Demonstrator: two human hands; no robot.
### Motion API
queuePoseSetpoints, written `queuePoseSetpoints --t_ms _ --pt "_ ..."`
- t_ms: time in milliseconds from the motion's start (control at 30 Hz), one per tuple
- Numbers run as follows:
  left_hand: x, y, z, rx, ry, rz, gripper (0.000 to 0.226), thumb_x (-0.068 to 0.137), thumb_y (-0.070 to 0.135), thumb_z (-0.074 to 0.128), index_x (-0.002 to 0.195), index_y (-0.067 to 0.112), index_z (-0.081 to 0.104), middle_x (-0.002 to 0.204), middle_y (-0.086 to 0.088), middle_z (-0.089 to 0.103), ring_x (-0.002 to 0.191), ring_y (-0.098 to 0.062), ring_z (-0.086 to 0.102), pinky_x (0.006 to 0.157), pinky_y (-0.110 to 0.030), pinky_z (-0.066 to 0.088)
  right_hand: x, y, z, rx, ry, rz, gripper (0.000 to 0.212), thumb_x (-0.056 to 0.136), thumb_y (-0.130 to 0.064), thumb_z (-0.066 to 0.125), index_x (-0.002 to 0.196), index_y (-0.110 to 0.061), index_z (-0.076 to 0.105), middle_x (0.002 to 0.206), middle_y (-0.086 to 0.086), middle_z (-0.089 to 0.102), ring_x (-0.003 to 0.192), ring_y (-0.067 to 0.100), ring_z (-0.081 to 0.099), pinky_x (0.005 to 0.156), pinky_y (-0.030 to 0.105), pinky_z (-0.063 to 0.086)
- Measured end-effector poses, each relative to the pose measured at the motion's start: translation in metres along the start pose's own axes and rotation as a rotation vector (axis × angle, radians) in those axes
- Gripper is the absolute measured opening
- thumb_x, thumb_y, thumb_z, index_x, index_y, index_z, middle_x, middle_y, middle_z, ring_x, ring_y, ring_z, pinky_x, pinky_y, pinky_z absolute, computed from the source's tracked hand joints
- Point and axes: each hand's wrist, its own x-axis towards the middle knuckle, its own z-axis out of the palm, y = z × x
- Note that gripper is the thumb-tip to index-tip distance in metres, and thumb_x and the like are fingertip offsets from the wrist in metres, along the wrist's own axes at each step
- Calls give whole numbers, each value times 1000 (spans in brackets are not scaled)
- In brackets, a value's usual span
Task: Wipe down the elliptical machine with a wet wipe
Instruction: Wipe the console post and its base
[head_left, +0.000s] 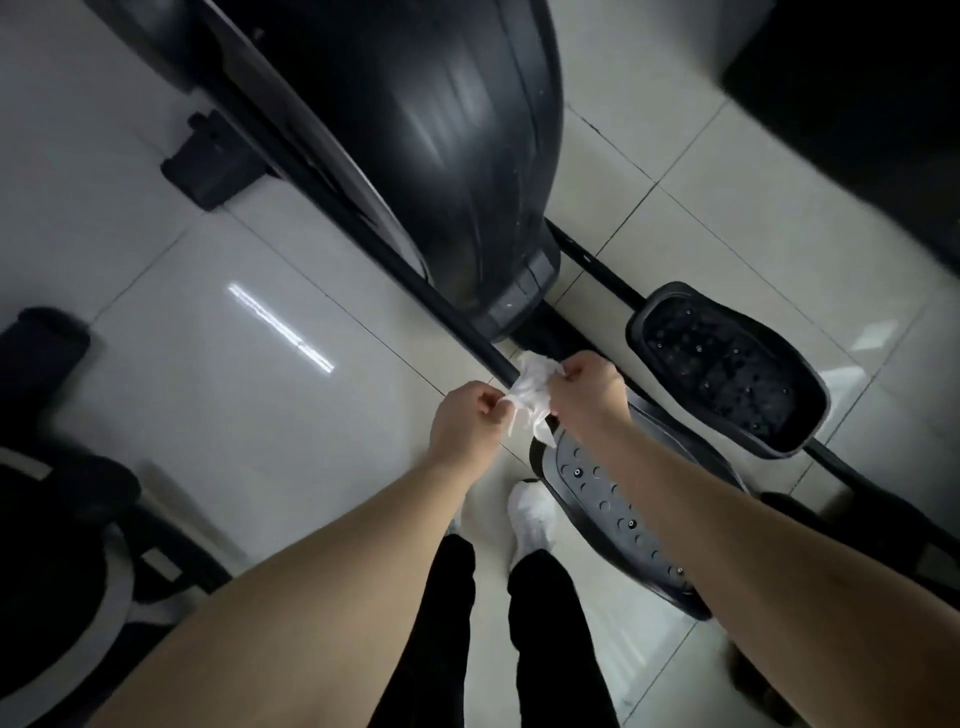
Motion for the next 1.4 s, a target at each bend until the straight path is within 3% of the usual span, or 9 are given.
queuePoseSetpoints --t_ms 133,233,467,633,767,967,1100,1267,1400 --pt "25 1 9 18 98 -47 16 93 25 64 84 12 65 79 -1 65 78 -26 63 68 -34 51 32 -21 9 -173 -22 -118 13 94 -10 54 107 -9 56 83 1 58 75 22 57 55 27 40" --pt "38 -7 18 77 119 -105 18 95 26 60 82 15 65 82 1 65 79 -23 60 65 -29 44 39 -26 20 -336 -41 -226 32 91 -1 58 119 -12 51 111 6 52 87 26 55 69 35 43" --pt "42 -23 36 49 205 -166 16 95 31 63 94 22 77 94 0 74 87 -22 67 73 -31 55 41 -1 35 -458 -134 -461 33 97 -5 57 128 -13 65 134 7 54 103 22 59 80 24 40" --pt "41 -25 40 -180 250 -256 23 93 21 62 113 19 73 113 -3 72 101 -25 68 88 -36 57 42 4 44 -612 -138 -541 48 102 -35 59 147 -26 48 125 4 69 113 25 65 81 31 49" --pt "31 -39 38 -300 261 -356 33 93 15 52 123 16 66 119 -1 65 98 -26 68 89 -37 57 40 7 46 -862 -71 -501 37 105 -43 47 133 -20 56 111 9 70 101 27 65 73 32 41" --pt "23 -64 38 -278 193 -405 23 77 13 47 86 17 68 84 -3 68 75 -28 62 70 -32 53 39 18 40 -880 -90 -435 32 100 -43 60 114 -15 64 100 6 69 81 20 55 72 31 42" --pt "21 -70 31 -270 153 -372 16 62 8 44 55 21 41 61 -6 40 62 -24 34 57 -33 33 40 -10 52 -837 -34 -440 35 98 -45 59 115 -14 63 98 6 65 83 20 53 68 32 44" --pt "24 -79 17 -258 187 -347 22 77 1 50 75 22 54 75 -3 53 66 -22 46 64 -32 42 57 -96 71 -706 32 -498 25 95 -39 63 106 -16 68 85 3 60 76 18 59 65 28 49" --pt "28 -80 5 -223 159 -294 27 69 -6 45 56 16 35 60 -6 35 63 -24 31 57 -33 29 58 -115 83 -443 40 -416 8 94 -26 65 98 -19 64 87 0 62 79 16 65 68 27 55"
